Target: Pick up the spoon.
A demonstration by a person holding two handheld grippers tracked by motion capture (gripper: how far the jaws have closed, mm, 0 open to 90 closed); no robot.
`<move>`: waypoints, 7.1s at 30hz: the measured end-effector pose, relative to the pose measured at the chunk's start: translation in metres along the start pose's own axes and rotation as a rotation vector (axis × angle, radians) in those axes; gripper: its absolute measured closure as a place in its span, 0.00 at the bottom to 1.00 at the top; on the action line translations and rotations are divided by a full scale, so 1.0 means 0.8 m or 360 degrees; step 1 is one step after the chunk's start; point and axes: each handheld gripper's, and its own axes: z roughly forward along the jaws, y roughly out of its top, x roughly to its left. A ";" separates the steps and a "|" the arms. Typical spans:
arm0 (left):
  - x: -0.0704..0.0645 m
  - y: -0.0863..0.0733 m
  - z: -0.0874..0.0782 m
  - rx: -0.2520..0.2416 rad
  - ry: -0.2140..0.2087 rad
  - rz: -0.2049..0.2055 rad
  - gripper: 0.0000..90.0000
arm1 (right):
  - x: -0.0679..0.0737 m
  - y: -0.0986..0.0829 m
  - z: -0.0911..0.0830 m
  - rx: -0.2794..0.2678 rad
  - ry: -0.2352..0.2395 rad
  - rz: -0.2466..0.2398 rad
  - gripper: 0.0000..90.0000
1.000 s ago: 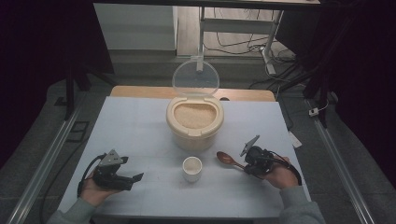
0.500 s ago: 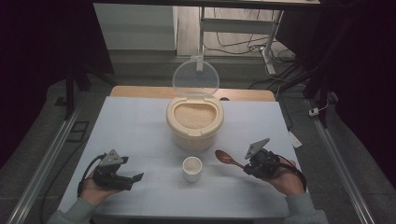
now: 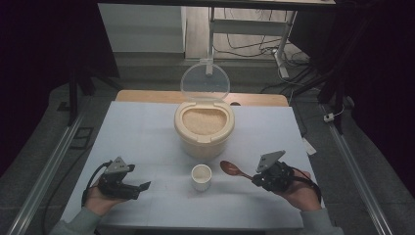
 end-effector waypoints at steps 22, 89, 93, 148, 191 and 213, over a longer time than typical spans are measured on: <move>0.000 0.000 0.001 0.0005 0.0001 -0.0003 0.12 | 0.021 0.043 -0.001 -0.0097 0.0033 -0.0153 0.89; -0.132 0.174 0.019 0.0141 -0.0384 0.0667 0.23 | 0.070 0.123 0.028 -0.0214 0.0037 -0.0419 0.89; -0.133 0.177 0.029 0.0199 -0.0410 0.0679 0.24 | 0.071 0.124 0.029 -0.0226 0.0026 -0.0440 0.89; -0.148 0.159 0.062 0.0149 -0.0236 0.0942 0.92 | 0.066 0.109 -0.010 -0.0687 -0.0200 0.0041 0.65; -0.210 0.127 0.082 -0.0328 0.0615 0.1108 0.91 | 0.075 0.075 0.029 -0.1324 -0.0265 0.1539 0.69; -0.202 0.134 0.073 -0.0346 0.0414 0.1062 0.78 | 0.066 0.063 0.029 -0.1619 0.0047 0.1524 0.94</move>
